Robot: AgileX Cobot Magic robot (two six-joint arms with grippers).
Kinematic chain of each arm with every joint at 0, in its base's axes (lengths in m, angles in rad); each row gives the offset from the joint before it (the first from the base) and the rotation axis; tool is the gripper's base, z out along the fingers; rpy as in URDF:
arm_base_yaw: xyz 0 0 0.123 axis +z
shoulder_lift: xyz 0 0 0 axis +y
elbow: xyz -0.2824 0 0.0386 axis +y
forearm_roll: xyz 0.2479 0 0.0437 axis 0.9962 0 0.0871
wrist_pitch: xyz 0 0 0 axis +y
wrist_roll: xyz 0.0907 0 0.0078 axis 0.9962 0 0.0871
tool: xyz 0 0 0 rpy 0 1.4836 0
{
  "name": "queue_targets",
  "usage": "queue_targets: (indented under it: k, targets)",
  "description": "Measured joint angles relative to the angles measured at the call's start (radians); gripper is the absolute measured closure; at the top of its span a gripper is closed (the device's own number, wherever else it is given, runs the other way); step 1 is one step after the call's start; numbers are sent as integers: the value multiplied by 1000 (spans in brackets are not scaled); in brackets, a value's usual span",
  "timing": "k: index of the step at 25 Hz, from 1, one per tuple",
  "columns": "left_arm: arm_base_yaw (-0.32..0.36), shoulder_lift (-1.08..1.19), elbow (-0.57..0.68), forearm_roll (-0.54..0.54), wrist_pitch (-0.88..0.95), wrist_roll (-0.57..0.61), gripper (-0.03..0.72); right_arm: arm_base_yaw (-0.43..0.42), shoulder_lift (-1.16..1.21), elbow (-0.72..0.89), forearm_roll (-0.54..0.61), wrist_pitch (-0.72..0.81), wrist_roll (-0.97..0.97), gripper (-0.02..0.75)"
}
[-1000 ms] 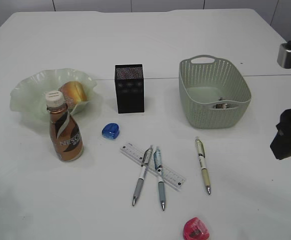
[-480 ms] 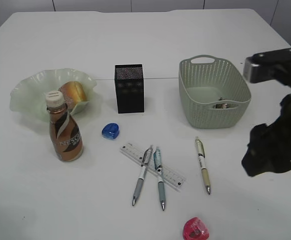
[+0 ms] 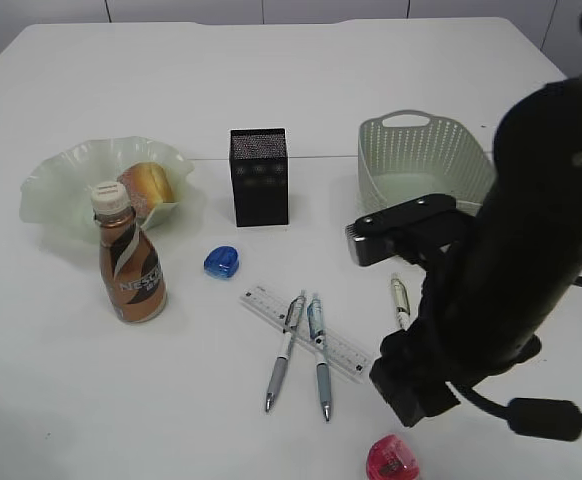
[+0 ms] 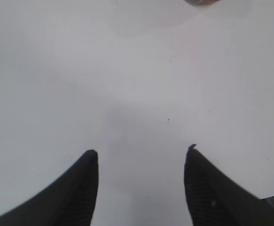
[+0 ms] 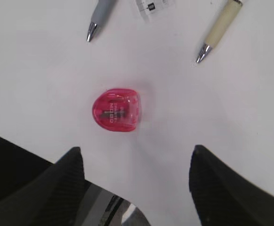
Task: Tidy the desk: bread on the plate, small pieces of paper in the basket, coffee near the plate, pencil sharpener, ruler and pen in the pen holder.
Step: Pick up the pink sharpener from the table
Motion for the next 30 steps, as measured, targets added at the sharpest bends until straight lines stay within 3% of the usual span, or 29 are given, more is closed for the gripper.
queue_targets:
  k: [15,30]
  targets:
    - [0,0,0,-1,-25,0,265,98,268,-48,15,-73,12,226]
    - [0,0,0,-13,-25,0,265,103,378,-54,5,-143,109,226]
